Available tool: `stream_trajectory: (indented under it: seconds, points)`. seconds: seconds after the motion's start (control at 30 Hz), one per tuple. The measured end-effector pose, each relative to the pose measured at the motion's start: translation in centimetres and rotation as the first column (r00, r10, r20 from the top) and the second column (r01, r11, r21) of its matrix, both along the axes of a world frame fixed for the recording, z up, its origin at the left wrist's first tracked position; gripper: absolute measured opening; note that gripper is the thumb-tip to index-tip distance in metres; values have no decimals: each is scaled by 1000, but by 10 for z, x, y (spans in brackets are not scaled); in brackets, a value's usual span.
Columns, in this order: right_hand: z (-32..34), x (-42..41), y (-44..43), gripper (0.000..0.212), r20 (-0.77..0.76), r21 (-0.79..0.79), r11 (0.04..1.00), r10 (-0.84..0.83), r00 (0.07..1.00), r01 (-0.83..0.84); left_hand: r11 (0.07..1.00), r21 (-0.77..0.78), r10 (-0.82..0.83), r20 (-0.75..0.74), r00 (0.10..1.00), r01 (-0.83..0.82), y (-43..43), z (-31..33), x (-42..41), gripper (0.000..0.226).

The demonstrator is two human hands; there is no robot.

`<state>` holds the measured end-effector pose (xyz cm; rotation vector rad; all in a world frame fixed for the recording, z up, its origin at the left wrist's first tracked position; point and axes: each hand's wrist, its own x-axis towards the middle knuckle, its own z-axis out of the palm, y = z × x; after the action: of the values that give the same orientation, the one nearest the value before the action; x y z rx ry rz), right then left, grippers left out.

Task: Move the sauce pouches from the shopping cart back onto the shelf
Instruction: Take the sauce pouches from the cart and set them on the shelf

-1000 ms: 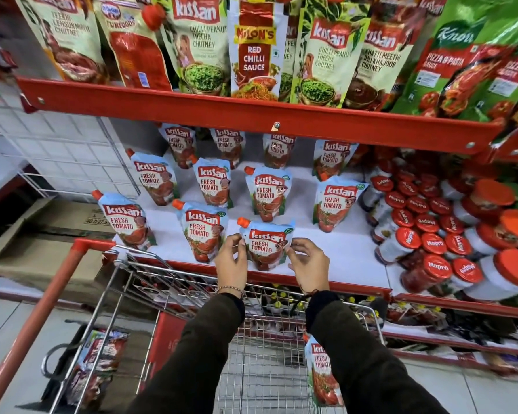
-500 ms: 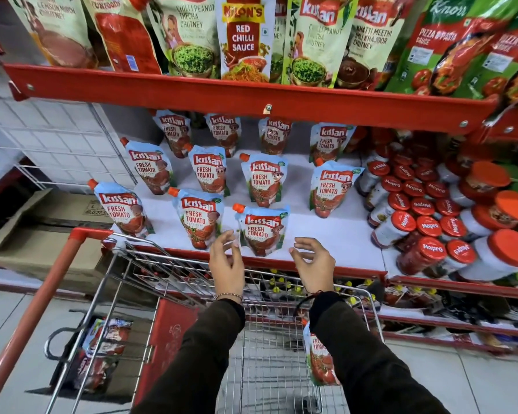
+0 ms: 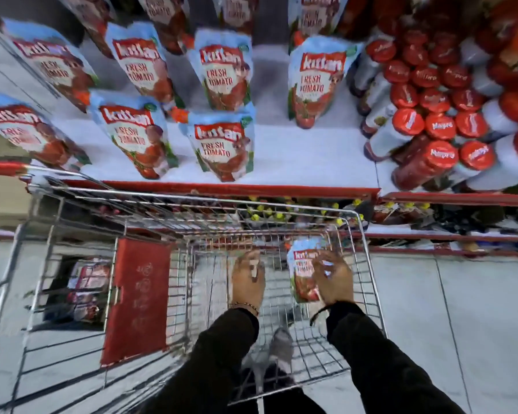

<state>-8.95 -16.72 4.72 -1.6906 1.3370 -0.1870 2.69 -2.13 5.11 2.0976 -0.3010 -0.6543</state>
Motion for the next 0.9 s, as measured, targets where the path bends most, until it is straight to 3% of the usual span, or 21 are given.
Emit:
stream_trajectory:
  seconds: [0.07,0.3,0.53,0.9]
  points:
    - [-10,-11,2,25,-94,20,1000,6,996,-4,995,75,-57,-83,995,63,-3,-22,-13,31]
    - [-49,-16,-8,21,-386,67,965,260,885,-254,960,187,-130,-362,923,208,-41,-98,-37,44]
    - [-78,-6,-17,24,-568,42,915,353,744,-402,929,305,-89,-365,927,210,-73,-149,-47,36]
    - [-94,1,-17,21,-667,9,910,314,676,-414,928,354,215,-247,945,-119,-85,-154,-55,21]
